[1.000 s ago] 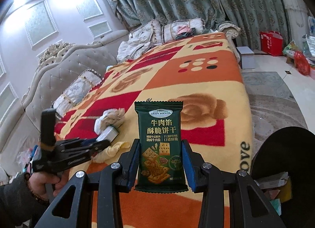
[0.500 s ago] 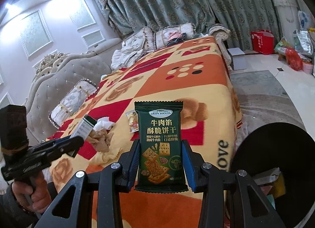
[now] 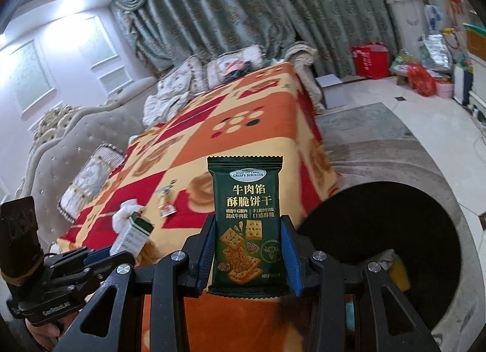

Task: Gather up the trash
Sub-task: 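Carry the cracker packet and toothpaste box toward the black bin with both grippers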

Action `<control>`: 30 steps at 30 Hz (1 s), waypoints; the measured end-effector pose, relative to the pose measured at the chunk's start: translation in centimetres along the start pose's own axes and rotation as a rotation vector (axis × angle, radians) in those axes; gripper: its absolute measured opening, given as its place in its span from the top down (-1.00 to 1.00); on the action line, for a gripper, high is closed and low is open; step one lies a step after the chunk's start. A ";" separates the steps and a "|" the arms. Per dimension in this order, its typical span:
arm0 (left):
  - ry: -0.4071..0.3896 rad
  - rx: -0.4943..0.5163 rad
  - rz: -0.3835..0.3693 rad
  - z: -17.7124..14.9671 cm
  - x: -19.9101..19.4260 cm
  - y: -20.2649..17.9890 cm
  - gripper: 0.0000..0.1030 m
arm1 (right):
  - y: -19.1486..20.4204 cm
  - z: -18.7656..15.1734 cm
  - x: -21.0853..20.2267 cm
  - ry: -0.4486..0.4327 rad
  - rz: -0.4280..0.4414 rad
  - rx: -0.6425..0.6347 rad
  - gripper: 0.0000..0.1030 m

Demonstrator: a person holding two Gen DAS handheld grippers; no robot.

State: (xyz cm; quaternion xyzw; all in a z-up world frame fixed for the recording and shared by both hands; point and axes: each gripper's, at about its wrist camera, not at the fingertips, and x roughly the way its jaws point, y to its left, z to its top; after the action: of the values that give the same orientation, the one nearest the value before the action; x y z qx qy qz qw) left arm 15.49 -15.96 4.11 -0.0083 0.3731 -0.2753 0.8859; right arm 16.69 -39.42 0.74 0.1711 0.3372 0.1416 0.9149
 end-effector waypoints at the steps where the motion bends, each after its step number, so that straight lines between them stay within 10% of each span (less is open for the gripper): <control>1: -0.001 0.000 -0.009 0.1 0.1 -0.1 0.60 | -0.6 0.0 -0.2 -0.001 -0.013 0.015 0.24; 30: 0.195 0.145 -0.094 -6.5 2.4 -3.3 0.43 | -2.2 0.5 -1.4 -0.025 -0.027 0.050 0.24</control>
State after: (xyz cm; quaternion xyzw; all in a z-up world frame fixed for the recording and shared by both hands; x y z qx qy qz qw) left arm 10.94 -18.71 -1.45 0.0651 0.4359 -0.3423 0.8299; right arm 16.28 -42.07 1.03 0.1911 0.3313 0.1186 0.9163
